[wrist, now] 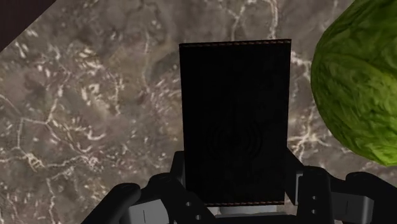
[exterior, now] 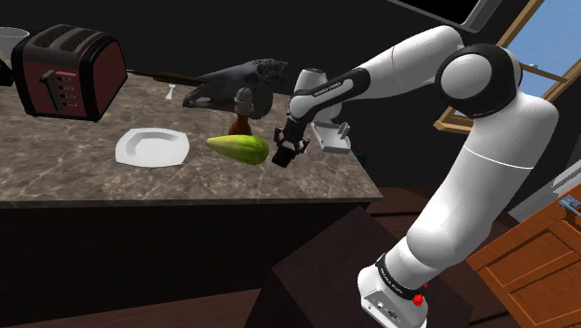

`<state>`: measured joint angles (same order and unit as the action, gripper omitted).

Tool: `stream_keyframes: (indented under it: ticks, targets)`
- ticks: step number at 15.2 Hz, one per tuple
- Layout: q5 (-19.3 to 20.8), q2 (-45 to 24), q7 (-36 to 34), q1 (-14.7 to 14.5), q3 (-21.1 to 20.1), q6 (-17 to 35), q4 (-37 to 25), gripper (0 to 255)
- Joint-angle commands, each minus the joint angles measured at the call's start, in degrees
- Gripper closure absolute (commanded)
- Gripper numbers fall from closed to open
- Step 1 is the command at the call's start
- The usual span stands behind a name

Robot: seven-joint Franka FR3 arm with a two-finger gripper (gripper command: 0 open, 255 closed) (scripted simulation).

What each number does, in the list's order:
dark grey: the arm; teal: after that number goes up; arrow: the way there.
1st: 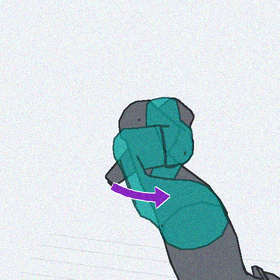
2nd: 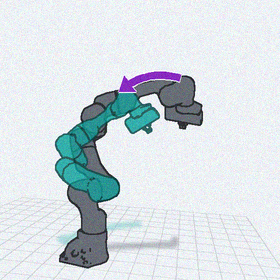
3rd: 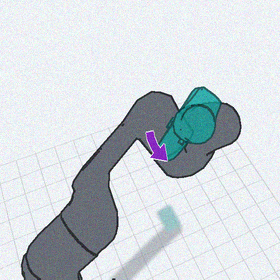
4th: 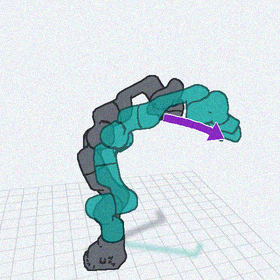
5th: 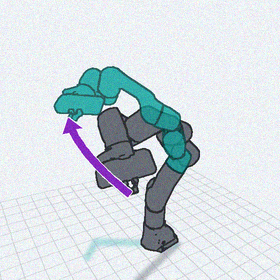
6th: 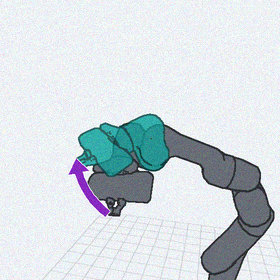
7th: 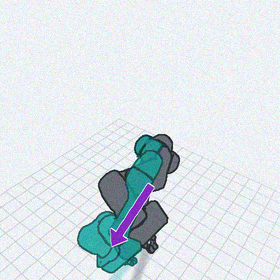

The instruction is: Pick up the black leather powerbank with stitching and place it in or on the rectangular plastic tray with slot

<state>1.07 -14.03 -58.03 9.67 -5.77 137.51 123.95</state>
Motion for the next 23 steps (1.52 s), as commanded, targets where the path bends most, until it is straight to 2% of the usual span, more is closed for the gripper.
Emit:
stream_keyframes:
  ticks: [1,22,23]
  targets:
    - [-0.14,0.87,0.14,0.07,-0.03,-1.45,-0.58,255]
    - [-1.3,9.48,0.83,0.33,-0.27,-15.78,-6.34,255]
    - [-1.31,9.12,2.15,1.04,0.34,-15.91,-6.83,255]
